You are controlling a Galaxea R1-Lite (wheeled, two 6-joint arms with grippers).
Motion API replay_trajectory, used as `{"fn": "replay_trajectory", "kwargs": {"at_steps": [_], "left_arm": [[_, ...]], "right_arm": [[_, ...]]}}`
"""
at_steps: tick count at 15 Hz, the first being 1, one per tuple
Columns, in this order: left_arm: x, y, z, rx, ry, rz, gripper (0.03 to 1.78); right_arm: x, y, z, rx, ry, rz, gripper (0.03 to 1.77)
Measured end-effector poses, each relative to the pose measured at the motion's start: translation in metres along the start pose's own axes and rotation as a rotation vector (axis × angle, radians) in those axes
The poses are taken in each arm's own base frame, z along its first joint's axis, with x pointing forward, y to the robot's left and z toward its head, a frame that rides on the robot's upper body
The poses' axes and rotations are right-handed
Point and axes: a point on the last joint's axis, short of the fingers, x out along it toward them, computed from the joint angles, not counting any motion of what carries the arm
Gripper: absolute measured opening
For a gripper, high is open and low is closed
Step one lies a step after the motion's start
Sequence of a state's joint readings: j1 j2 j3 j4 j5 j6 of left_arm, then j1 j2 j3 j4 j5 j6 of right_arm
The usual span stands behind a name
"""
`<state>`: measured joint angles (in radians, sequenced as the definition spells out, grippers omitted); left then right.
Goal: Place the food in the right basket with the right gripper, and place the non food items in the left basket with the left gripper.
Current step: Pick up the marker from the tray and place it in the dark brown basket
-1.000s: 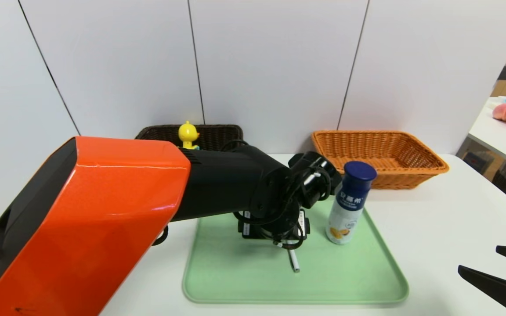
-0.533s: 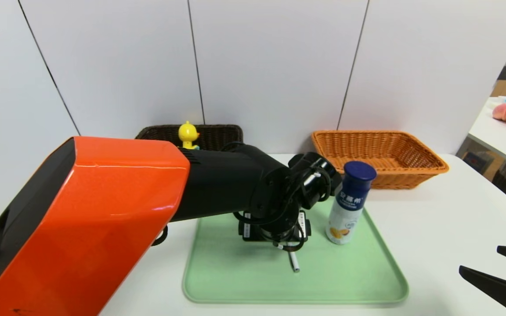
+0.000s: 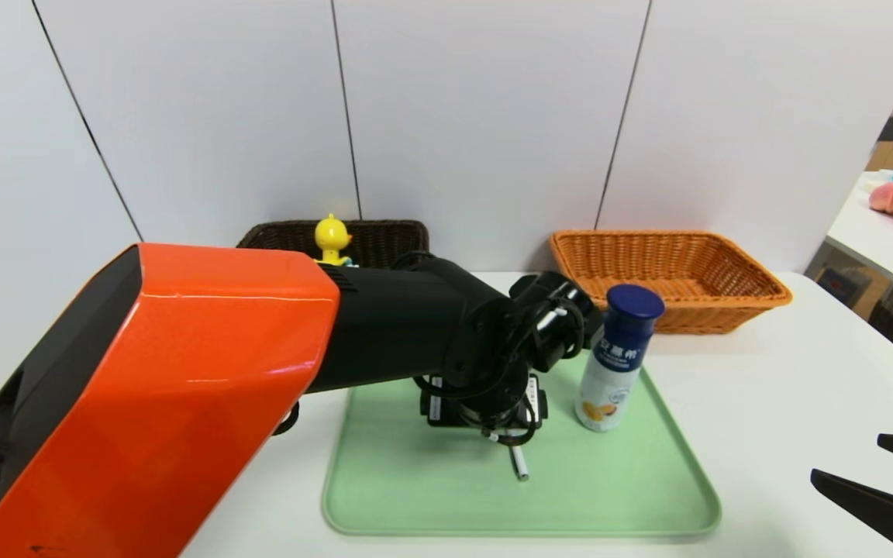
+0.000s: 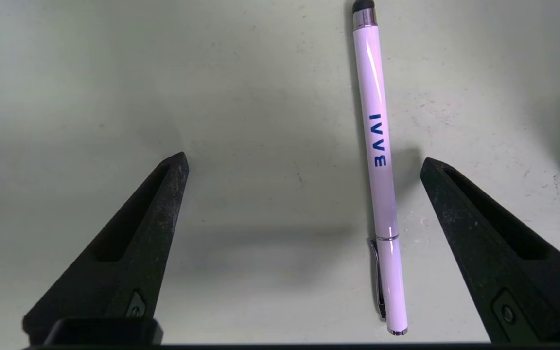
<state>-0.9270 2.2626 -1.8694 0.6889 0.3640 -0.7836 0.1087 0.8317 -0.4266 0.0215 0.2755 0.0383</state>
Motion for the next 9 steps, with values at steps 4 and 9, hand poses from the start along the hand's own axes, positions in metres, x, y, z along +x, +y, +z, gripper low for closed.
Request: {"fn": "replay_trajectory", "kwargs": {"at_steps": [4,9], "left_arm": [[-0.0002,0.0005,-0.0008,0.015,0.004,0.011,1.69],[-0.0004,0.0003,-0.0011,0.015,0.002,0.014,1.69]], "right_arm": [[-0.0001,0.0,0.0,0.001,-0.001,0.0,1.71],[-0.0001,0.0001,0.0003,0.0,-0.001,0.001,1.71]]}}
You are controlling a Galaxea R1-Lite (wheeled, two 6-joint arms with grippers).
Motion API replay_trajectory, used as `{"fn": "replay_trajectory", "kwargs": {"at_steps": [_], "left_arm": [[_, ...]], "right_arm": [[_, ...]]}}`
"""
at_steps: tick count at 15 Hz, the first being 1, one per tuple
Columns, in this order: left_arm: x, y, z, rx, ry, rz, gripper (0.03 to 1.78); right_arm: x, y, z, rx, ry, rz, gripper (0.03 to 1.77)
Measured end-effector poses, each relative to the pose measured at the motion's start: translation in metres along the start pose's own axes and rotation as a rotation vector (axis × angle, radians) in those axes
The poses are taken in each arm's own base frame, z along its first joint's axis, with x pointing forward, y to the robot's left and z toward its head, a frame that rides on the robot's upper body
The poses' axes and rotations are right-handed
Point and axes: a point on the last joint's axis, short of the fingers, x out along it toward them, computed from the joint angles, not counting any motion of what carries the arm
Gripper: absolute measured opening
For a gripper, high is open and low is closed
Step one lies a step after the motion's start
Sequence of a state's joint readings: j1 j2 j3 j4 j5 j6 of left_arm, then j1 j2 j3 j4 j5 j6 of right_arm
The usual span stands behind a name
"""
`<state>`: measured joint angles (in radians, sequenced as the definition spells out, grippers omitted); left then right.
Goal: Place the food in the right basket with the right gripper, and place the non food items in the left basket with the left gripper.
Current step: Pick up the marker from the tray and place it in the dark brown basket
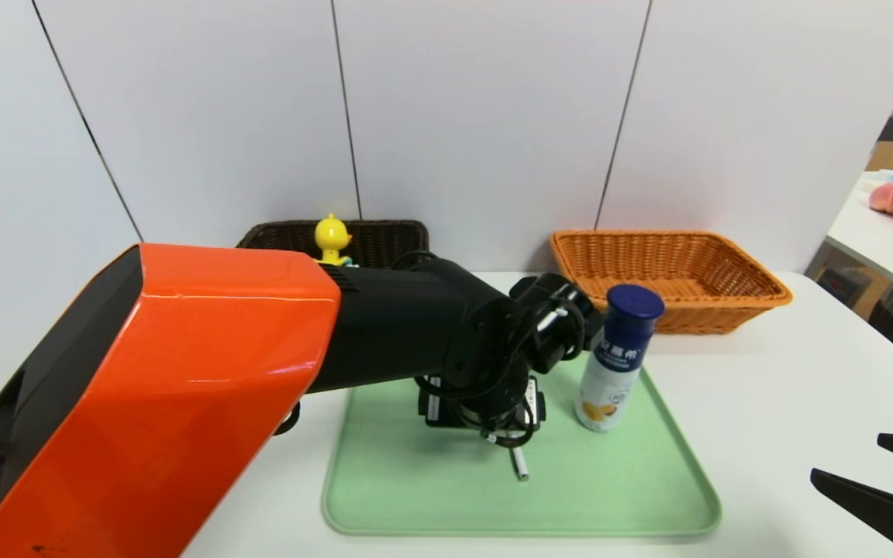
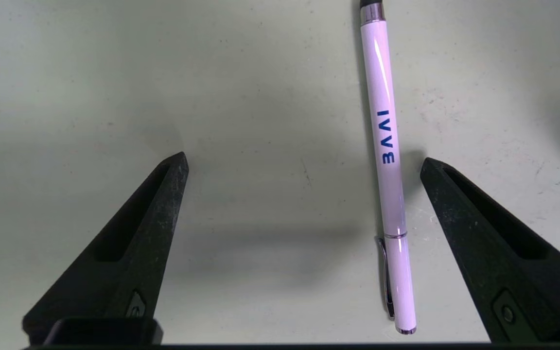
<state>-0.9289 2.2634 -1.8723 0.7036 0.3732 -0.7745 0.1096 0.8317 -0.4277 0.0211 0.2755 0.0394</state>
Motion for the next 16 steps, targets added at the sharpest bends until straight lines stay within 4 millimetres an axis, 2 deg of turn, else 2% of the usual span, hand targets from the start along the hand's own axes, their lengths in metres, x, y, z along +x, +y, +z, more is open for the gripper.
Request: {"fn": "replay_trajectory", "kwargs": {"at_steps": [4,8,11,13,16], "left_arm": [[0.0004,-0.0002,-0.0005,0.004,0.0,0.002,1.69],[0.0004,-0.0002,-0.0005,0.001,0.0,0.002,1.1],[0.0003,-0.0002,-0.0004,0.001,-0.001,0.002,0.78],[0.0006,-0.0003,-0.0004,0.003,-0.002,0.003,0.06],[0.0009,-0.0001,-0.0008,0.0,-0.001,0.004,0.06]], "right_arm": [[-0.0002,0.0001,0.0006,-0.001,-0.002,0.0,1.71],[-0.0002,0.0001,0.0008,-0.002,-0.003,0.0,1.71],[-0.0003,0.0001,0.0009,-0.001,-0.003,0.0,1.71],[-0.0008,0.0002,0.0009,-0.001,-0.006,-0.001,1.71],[-0.002,0.0005,0.0004,-0.003,-0.011,0.0,1.71]]}}
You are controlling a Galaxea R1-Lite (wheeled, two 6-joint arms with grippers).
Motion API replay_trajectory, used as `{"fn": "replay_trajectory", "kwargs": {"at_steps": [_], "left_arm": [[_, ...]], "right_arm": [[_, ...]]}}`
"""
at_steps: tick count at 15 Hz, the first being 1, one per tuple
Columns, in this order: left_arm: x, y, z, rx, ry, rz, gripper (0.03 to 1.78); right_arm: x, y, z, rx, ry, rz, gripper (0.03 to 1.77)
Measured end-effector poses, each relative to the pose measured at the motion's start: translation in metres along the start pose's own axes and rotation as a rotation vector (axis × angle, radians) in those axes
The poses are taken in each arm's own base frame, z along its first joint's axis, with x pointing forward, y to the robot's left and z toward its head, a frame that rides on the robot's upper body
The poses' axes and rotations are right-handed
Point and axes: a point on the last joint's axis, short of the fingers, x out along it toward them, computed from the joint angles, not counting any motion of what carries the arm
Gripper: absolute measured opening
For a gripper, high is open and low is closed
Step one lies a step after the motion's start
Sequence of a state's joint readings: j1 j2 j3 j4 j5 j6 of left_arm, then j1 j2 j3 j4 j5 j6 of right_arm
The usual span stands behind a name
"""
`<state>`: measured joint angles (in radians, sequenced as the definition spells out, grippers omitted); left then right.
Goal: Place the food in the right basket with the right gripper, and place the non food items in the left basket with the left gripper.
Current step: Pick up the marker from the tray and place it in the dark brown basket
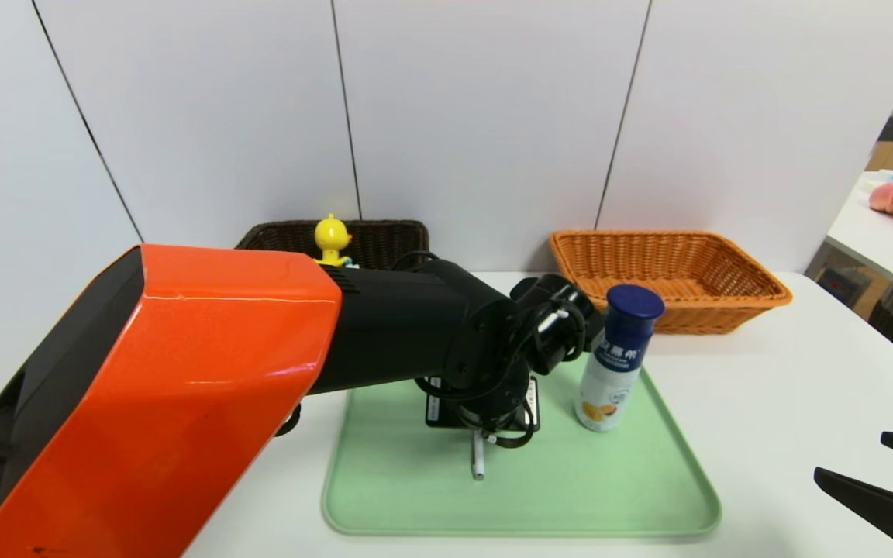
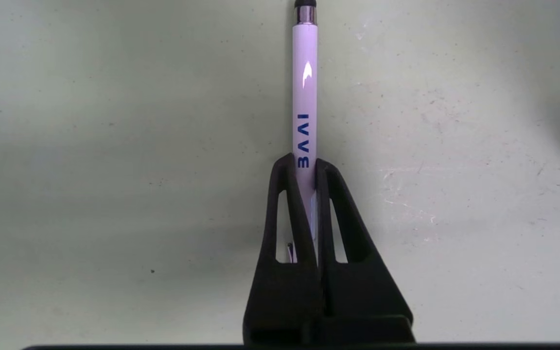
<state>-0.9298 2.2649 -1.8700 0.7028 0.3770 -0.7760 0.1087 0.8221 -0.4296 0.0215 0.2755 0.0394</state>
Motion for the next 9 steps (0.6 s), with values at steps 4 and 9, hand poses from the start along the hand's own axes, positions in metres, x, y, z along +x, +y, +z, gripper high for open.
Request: {"fn": "replay_trajectory", "kwargs": {"at_steps": [4,9], "left_arm": [[-0.001,0.0,0.0,-0.004,-0.001,0.0,0.06],[-0.03,0.021,0.024,-0.044,-0.069,-0.011,0.06]], "right_arm": [[-0.001,0.0,0.0,-0.001,-0.005,0.0,1.71],[-0.001,0.0,0.0,-0.001,-0.003,-0.001,1.71]]}}
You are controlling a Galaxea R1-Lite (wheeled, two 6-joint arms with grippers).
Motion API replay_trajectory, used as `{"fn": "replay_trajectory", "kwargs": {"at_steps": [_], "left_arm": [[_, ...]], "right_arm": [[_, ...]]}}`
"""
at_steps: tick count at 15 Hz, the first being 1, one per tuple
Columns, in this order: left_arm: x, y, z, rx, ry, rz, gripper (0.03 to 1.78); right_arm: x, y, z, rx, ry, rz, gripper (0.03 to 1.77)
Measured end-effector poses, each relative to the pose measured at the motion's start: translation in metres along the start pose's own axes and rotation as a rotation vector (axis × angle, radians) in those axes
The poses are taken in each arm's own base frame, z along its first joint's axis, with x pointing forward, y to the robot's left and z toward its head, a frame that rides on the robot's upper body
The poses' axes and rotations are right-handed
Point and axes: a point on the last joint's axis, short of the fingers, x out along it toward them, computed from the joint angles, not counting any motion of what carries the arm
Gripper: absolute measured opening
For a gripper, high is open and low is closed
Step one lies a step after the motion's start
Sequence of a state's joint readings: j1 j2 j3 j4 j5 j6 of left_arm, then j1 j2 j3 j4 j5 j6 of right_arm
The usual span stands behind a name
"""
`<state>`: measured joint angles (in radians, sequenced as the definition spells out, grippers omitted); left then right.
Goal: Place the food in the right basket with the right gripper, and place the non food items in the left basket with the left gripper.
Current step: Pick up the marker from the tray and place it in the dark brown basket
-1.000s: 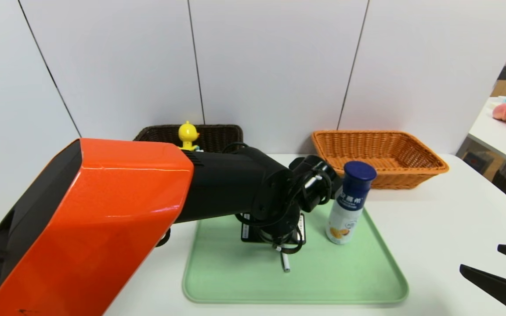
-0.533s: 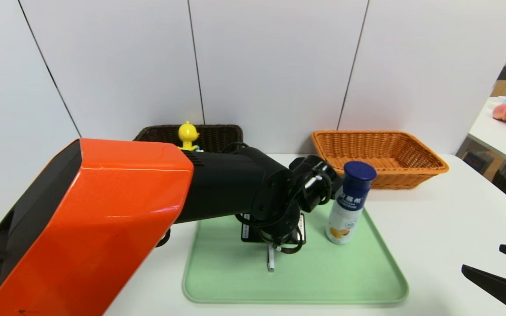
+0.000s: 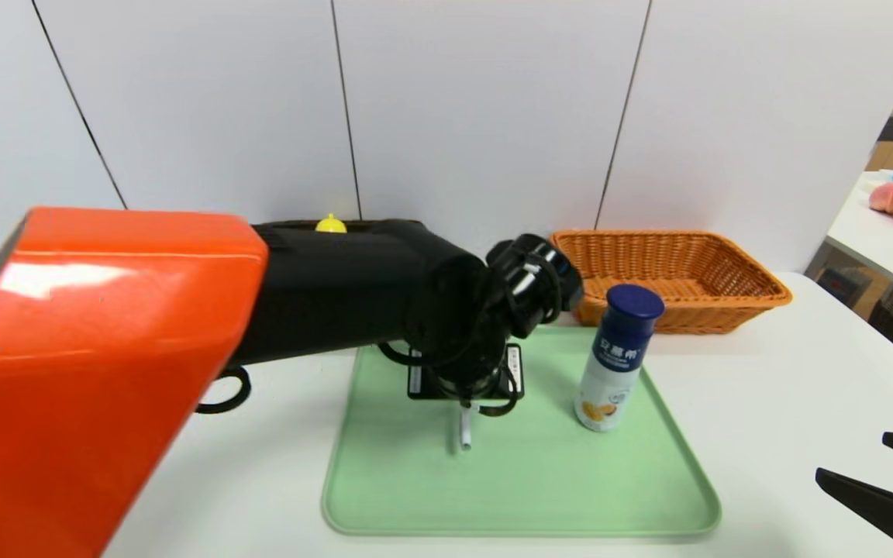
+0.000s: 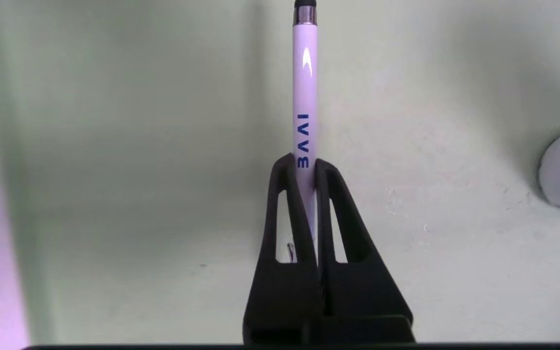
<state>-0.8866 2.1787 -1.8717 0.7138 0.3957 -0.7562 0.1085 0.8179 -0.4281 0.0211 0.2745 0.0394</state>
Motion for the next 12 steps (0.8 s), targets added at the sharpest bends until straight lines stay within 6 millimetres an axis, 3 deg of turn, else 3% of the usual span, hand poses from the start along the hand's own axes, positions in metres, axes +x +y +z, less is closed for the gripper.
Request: {"fn": "replay_trajectory", "kwargs": {"at_steps": [4,7,12], "left_arm": [[-0.046,0.03,0.029,-0.02,-0.081,-0.025,0.06],[-0.085,0.063,0.054,0.066,-0.176,-0.032,0.06],[-0.101,0.119,0.089,0.293,-0.233,0.019,0.06]], "right_arm": [[0.0,0.0,0.0,0.001,-0.001,0.0,1.71],[-0.002,0.0,-0.001,0.021,-0.005,0.001,1.71],[-0.004,0.001,-0.001,0.023,-0.015,0.003,1.71]]}}
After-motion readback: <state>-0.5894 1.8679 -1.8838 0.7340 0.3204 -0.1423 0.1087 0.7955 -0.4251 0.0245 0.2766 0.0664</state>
